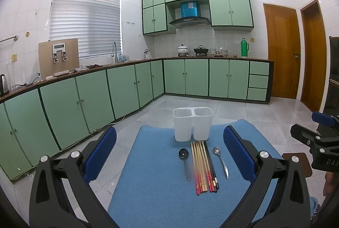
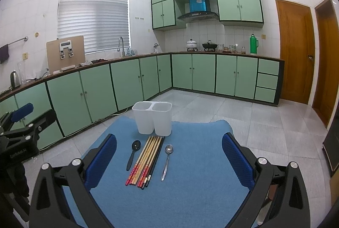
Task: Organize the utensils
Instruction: 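Grasp the black spoon with the left tool while the right tool grasps the silver spoon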
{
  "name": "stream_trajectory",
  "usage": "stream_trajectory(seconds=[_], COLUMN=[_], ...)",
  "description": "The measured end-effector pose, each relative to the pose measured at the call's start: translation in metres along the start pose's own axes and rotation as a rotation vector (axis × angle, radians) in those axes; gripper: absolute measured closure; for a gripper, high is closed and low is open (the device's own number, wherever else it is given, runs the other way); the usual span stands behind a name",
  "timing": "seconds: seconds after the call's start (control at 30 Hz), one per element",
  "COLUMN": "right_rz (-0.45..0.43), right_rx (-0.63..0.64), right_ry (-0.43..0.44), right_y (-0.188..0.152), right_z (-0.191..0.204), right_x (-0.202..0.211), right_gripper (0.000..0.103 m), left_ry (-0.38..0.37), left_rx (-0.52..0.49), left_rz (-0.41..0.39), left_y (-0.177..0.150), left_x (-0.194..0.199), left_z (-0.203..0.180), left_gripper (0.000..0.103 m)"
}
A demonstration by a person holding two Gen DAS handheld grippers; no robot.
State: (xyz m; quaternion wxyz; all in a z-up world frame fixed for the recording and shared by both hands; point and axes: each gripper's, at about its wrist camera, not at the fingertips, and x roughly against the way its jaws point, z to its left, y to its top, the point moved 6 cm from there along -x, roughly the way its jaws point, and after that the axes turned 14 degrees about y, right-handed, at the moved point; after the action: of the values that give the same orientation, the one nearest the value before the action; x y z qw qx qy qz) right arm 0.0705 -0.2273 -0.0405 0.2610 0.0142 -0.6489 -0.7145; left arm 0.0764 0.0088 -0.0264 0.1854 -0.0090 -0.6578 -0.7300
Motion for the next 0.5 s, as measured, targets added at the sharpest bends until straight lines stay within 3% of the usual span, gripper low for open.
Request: stream_trajectory(seconds=[0.2, 0.5], right_rz=[0.059, 0.210], right_rx=[-0.016, -0.118], right_ry=[-0.001, -0.001], right_y=[-0.007, -0.027], right_z=[-0.009, -0.043], right_x=[-0.029, -0.112], right_gripper=[0.006, 0.006], left_ry=[0.031, 0.069], left_rx=[-0.016, -0.078], left_rz=[0.043, 0.240], left_y=[-0.010, -0.052], left_x=[-0.034, -0.138], left_z=[0.003, -0.002], left_gripper=[0.005, 0.005])
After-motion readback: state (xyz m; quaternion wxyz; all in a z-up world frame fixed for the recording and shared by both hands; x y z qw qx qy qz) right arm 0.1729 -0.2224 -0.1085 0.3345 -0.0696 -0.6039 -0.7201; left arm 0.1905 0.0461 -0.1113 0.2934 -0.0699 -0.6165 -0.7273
